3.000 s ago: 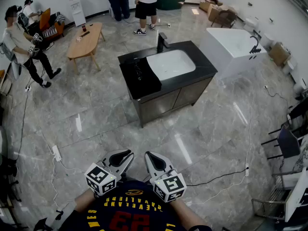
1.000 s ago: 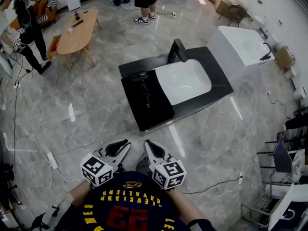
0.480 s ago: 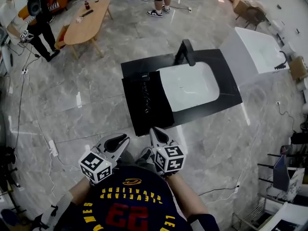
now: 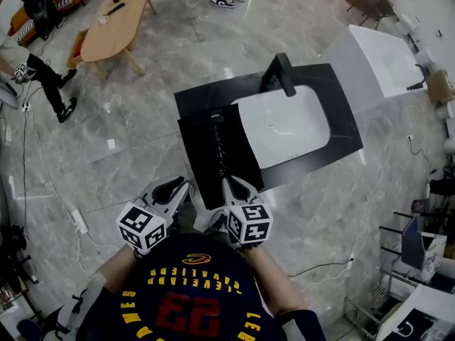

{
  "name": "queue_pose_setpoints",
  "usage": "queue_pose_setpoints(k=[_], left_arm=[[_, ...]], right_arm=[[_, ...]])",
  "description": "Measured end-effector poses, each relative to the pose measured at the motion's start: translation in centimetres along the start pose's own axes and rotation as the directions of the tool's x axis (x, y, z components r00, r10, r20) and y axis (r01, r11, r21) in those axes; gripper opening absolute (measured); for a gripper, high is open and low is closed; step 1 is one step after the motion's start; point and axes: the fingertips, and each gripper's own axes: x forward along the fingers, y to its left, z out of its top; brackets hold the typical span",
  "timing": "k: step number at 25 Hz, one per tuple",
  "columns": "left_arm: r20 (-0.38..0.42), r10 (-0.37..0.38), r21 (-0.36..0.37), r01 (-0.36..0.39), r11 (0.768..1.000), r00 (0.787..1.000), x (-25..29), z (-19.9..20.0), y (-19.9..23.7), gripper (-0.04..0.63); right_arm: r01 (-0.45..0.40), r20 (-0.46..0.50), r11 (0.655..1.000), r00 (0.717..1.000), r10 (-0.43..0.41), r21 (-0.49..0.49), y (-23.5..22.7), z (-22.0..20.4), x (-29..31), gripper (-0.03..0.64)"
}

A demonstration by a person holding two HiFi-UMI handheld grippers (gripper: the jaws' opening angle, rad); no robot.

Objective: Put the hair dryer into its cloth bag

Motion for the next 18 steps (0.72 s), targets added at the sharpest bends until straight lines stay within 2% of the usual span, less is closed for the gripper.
queue_pose_setpoints(k=[4,8,15,18], left_arm=[[-0.043,-0.025,-0.048,0.023,0.999,0.999,1.5,0.5,4.2,0.052],[-0.074,-0.047,-0.054,0.043,0.998,0.996,2.6,1.0,6.9,0.052],[-0.122,-0.010,-0.042,0.005,0.999,0.992,2.8,0.6,10.7,0.068],[-0.130,-0.006,-0.048,0.000,0.999,0.992,2.6,0.6,11.9,0.096]], right_arm=[[0.076,-0.037,0.997,0.996,-0.076,-0.007,-1.1,1.0,2.8,0.009],[0.149,-0.102,0.988,0.983,-0.151,-0.026,-3.1,0.7,6.1,0.012],[0.160,-0.253,0.981,0.950,-0.183,-0.109,-4.6,-1.3,12.0,0.175],[0.167,-0.305,0.974,0.930,-0.206,-0.151,-5.4,-1.6,14.0,0.209]])
